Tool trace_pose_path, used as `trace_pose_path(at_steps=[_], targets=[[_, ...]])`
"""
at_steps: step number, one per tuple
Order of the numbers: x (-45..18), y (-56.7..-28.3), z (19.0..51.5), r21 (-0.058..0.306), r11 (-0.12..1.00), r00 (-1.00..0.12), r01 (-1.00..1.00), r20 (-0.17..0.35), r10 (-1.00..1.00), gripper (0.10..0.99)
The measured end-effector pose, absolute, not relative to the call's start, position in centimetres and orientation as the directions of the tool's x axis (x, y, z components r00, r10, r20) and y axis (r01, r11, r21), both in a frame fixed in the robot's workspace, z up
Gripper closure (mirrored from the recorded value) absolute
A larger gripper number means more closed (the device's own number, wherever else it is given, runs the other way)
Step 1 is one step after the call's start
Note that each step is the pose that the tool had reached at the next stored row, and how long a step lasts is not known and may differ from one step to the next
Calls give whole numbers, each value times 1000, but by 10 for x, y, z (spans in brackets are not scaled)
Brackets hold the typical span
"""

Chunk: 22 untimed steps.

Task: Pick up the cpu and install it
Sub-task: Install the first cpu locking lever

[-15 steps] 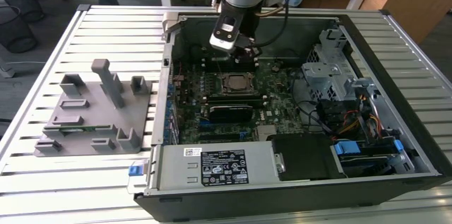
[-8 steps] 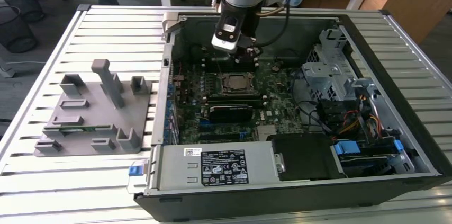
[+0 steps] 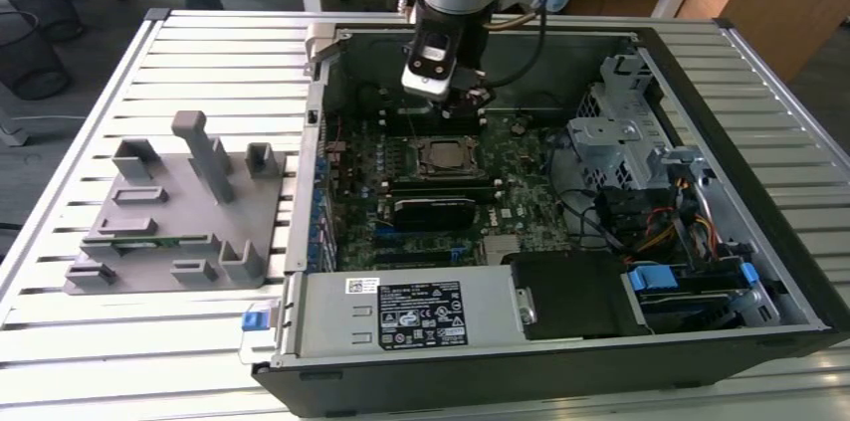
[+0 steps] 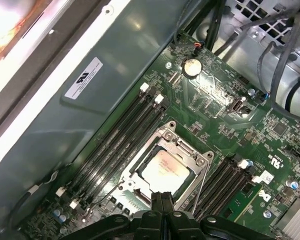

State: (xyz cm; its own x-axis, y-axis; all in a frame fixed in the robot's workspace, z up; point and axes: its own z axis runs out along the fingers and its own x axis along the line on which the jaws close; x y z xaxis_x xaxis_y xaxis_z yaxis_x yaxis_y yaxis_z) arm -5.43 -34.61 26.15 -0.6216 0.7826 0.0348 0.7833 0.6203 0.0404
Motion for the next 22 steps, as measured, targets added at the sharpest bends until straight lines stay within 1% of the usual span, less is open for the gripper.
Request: trace_pose_path(at_steps=[22], targets=[[-54, -346, 261, 40, 695, -696, 718, 35, 717, 980]])
